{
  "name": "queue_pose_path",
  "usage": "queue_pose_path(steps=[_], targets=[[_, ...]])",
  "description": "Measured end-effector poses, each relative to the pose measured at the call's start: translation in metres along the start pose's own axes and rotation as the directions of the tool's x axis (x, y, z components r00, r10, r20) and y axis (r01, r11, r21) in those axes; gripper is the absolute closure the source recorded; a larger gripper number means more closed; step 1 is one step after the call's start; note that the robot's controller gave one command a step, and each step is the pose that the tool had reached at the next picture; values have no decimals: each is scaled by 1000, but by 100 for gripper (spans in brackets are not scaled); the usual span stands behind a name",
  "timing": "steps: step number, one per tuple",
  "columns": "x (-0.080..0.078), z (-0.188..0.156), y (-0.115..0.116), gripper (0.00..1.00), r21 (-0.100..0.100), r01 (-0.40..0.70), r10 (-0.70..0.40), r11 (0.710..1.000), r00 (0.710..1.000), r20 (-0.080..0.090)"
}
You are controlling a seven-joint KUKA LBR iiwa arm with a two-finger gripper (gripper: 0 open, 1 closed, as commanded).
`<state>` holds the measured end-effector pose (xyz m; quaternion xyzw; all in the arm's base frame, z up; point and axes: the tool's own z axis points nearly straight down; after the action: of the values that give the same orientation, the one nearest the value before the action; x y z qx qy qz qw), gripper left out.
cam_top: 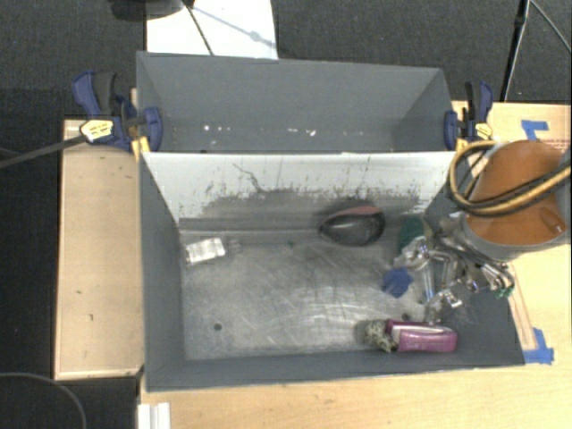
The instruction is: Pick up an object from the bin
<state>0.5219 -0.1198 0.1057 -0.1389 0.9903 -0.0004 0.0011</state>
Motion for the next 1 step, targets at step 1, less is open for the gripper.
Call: queue_pose_path(steps=[1], targets=[[0, 24, -6, 0, 1, -34, 34, 999, 999, 10]])
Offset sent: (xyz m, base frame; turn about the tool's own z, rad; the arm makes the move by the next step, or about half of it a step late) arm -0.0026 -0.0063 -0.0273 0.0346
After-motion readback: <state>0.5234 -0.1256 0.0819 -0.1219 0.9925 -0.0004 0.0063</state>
